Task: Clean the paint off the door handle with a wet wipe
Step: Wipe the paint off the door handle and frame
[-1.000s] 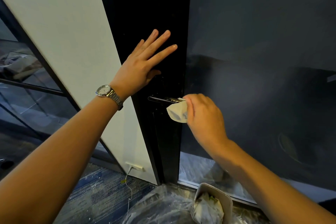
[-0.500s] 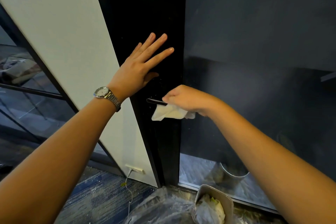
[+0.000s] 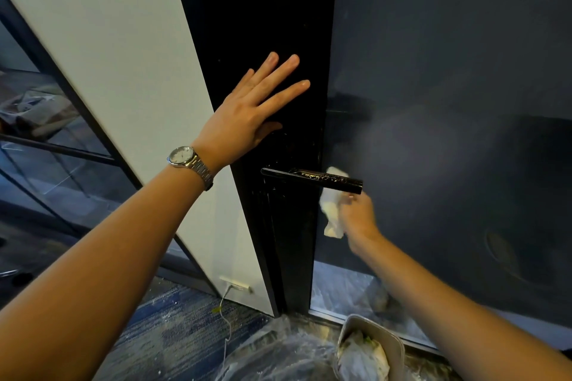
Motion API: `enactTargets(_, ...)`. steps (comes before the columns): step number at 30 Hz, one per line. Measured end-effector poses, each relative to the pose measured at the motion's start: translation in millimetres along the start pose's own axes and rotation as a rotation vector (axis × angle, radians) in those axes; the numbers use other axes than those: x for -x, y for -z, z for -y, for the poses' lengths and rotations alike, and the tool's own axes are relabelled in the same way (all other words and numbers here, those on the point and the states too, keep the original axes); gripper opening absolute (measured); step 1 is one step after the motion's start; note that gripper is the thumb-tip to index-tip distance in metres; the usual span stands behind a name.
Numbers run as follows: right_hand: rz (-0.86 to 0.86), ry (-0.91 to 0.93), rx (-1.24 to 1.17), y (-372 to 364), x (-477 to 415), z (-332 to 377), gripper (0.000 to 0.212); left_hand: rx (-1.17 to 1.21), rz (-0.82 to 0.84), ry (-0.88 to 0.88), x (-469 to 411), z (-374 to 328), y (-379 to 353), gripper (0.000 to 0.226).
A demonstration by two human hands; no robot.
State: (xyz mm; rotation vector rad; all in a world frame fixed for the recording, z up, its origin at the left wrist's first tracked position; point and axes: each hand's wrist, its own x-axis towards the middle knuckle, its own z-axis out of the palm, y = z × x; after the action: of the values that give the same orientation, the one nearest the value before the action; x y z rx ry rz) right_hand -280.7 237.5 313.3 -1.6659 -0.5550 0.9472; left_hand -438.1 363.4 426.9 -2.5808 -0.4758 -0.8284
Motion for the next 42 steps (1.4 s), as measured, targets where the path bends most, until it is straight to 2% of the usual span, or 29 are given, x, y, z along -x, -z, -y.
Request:
enactTargets(4,0.068,0.296,0.163,-25,22,-4,0.025,-0.008,-0.001,-0.002,0,0,0,0.064)
enactTargets(7,0.213,0.615,0.527,-40,19,-8,0.02,-0.007,-0.002,0.001,0,0,1,0.065)
enactTargets(8,0.255,0.67,0.613,-42,14,-9,0.025,-0.01,-0.007,-0.004,0,0,1,0.065)
enactTargets(10,0.373,0.71,0.684,-45,3,-8,0.042,-0.016,-0.007,-0.01,0,0,1,0.064)
enactTargets(13,0.523,0.737,0.77,-48,-9,-4,0.046,-0.019,0.006,-0.006,1,1,0,0.064)
enactTargets(17,0.415,0.944,0.865,-51,-7,-15,0.042,-0.023,0.002,-0.014,1,2,-1,0.063)
enactTargets(20,0.491,1.072,0.955,-55,-9,-8,0.037,-0.013,0.006,-0.007,1,1,-1,0.064)
enactTargets(23,0.614,0.977,1.036,-55,-17,0,0.044,-0.015,0.005,-0.009,1,1,0,0.064)
enactTargets(27,0.605,0.935,0.941,-46,-19,-3,0.053,-0.014,0.013,-0.01,1,1,0,0.062)
enactTargets(31,0.651,0.635,0.68,-37,-20,0,0.042,-0.012,0.023,-0.007,1,2,0,0.062)
enactTargets(36,0.383,0.627,0.444,-38,-9,-11,0.038,0.009,0.023,0.022,2,0,-1,0.063)
enactTargets(38,0.288,0.7,0.324,-37,-6,-20,0.035,0.028,0.025,0.045,3,-2,-2,0.064)
enactTargets(42,0.222,0.679,0.273,-26,0,-26,0.017,0.078,-0.002,0.085,7,-7,-7,0.061)
